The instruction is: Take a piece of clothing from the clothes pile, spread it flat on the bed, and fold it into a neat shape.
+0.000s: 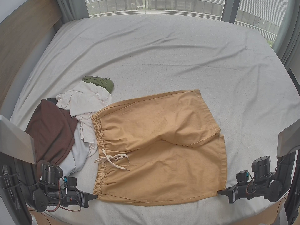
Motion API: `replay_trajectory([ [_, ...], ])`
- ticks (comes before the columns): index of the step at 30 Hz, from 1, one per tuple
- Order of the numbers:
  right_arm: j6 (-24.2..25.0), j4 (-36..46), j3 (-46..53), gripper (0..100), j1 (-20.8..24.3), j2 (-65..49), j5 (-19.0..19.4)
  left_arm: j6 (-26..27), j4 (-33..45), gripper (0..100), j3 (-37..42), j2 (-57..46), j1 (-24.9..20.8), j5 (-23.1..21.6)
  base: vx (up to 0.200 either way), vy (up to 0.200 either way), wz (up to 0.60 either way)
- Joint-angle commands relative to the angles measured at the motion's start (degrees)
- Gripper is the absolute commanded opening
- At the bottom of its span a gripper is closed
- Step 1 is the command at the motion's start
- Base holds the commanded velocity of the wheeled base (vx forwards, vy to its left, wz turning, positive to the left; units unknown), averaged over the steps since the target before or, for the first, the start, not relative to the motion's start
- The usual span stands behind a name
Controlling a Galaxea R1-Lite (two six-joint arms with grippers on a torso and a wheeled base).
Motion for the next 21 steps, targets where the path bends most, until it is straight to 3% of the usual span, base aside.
replay_trajectory([
  [1,-0.15,0.15,1.01,0,0.2,-1.5,0.04,0.31,-0.09,0,0.99,-3.17,0.5,-0.63,0.0,0.0,0.0],
  [7,-0.23,2.53,1.01,0,0.99,-5.99,0.12,0.31,-1.93,0,0.99,-3.17,0.67,-0.63,0.0,0.0,0.0],
  [15,1.08,-0.29,-3.12,0,0.99,-11.88,2.06,-4.61,-19.34,0,0.46,0.52,-0.29,-0.8,0.0,0.0,0.0],
  [21,6.45,-2.13,-8.22,0,1.08,-15.3,2.06,-8.21,-19.42,0,-3.76,-0.97,-1.61,-0.36,0.0,0.0,0.0],
])
